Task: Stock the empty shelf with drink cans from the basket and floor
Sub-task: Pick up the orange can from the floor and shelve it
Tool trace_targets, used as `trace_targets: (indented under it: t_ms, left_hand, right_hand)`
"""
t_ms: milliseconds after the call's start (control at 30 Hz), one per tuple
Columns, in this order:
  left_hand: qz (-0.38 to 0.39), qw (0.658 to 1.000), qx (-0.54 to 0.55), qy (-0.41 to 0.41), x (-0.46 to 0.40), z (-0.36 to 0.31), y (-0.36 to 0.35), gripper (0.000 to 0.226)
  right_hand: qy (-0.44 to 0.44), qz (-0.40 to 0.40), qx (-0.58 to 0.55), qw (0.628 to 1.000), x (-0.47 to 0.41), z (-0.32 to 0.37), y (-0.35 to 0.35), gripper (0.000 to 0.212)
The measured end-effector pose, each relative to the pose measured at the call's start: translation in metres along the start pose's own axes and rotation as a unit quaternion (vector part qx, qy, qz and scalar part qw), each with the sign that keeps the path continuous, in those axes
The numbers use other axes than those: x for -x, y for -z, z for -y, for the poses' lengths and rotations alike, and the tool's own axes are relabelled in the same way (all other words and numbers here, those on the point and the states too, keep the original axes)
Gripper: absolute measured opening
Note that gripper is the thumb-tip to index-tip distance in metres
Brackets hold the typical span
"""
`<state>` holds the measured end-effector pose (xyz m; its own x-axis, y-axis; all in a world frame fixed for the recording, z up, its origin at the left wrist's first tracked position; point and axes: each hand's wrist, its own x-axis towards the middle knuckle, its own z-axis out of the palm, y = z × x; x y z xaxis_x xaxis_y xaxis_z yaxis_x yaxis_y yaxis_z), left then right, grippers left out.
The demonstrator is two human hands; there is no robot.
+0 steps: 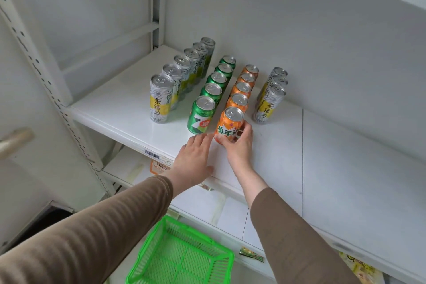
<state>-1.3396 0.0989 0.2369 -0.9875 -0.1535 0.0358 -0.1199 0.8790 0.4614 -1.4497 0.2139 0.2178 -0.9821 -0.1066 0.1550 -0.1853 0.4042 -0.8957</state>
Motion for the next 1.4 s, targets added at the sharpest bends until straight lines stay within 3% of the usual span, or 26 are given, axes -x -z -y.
trace_targets:
  t_ms: [233,367,533,700,900,1033,1200,1400]
  left_hand:
    - [-0.018,1.000,0.015,0.008,0.013,0.020,0.001,0.090]
    - [-0.069,0.997,0.032,-0.011,0.041,0.049,0.000,0.084]
    - [-0.157,0.986,0.042,-0.017,0.095,0.097,0.013,0.074]
    - [-0.135,0.991,0.011,0.022,0.170,0.174,0.017,0.083]
    - [-0.059,0.990,-0.013,0.130,0.291,0.291,-0.023,0.082]
    - [0.024,0.978,0.001,0.208,0.360,0.356,-0.092,0.086]
    - [0.125,0.954,0.029,0.273,0.412,0.404,-0.203,0.088]
    - [0.185,0.939,0.037,0.289,0.427,0.456,-0.341,0.082]
  right_hand:
    - [-0.017,-0.088,0.023,0.996,0.029,0.008,-0.011,0.102]
    - [0.060,-0.130,0.019,0.990,0.077,0.030,-0.023,0.084]
    - [0.190,-0.044,0.055,0.979,0.146,0.049,-0.063,0.065]
    - [0.223,0.064,0.070,0.970,0.222,0.043,-0.126,0.056]
    - [0.116,0.153,0.090,0.977,0.332,-0.017,-0.226,0.050]
    - [-0.025,0.205,0.113,0.972,0.401,-0.093,-0.289,0.049]
    - [-0.193,0.297,0.176,0.918,0.475,-0.209,-0.355,0.051]
    - [-0.224,0.399,0.273,0.846,0.511,-0.343,-0.421,0.051]
